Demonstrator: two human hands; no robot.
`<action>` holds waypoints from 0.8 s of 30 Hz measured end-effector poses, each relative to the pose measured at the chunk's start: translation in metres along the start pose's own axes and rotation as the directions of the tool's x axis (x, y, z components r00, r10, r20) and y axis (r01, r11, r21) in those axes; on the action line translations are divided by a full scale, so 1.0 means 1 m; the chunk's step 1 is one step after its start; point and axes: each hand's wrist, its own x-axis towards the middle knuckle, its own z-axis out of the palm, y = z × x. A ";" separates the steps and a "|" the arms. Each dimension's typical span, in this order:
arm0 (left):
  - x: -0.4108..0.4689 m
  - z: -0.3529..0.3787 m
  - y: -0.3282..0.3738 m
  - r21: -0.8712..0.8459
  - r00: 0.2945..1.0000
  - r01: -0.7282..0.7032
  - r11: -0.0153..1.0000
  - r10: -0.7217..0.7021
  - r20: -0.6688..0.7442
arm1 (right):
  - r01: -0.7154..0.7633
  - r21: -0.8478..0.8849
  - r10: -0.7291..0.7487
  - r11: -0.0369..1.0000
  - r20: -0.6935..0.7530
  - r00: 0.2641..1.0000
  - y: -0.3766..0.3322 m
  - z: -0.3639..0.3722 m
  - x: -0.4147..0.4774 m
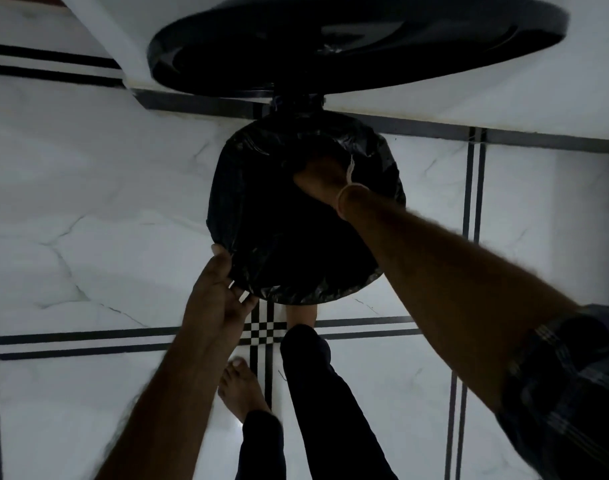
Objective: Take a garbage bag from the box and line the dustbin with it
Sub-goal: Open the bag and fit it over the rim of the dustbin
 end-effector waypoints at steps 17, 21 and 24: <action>-0.002 0.003 0.003 -0.015 0.998 0.052 0.999 -0.052 -0.042 | 0.023 -0.093 -0.009 0.995 0.153 0.988 0.019 0.059 -0.102; -0.003 0.008 0.003 -0.011 0.998 0.063 0.998 -0.063 -0.031 | 0.115 -0.444 0.026 0.889 0.298 0.954 0.047 0.048 -0.121; -0.005 0.007 -0.001 -0.020 0.999 0.031 0.999 -0.031 -0.016 | 0.145 -0.247 -0.125 0.958 0.095 0.988 0.052 0.047 -0.117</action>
